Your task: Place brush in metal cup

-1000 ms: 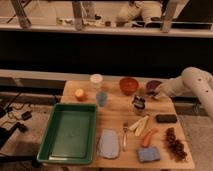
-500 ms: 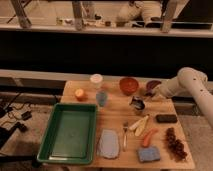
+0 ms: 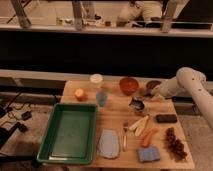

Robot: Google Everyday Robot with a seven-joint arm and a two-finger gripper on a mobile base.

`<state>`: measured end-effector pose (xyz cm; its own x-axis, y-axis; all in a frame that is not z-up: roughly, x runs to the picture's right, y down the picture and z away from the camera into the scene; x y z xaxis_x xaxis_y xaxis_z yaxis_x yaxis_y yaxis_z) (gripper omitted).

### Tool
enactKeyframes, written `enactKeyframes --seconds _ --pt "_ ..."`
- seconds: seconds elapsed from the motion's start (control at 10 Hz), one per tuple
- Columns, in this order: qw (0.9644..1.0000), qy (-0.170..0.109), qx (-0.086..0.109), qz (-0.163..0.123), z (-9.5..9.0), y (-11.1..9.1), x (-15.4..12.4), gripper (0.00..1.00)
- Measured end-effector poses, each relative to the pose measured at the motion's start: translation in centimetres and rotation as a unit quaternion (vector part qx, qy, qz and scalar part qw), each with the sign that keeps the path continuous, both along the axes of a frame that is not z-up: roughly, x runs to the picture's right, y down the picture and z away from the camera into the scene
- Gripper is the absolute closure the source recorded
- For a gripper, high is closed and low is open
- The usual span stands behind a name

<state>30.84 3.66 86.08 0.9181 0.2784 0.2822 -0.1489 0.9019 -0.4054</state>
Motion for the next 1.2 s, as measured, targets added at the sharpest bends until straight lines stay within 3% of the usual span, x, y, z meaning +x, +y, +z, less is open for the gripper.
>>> enactKeyframes --seconds 1.2 --pt "1.0000 0.000 -0.002 -0.001 0.09 0.18 0.09 0.97"
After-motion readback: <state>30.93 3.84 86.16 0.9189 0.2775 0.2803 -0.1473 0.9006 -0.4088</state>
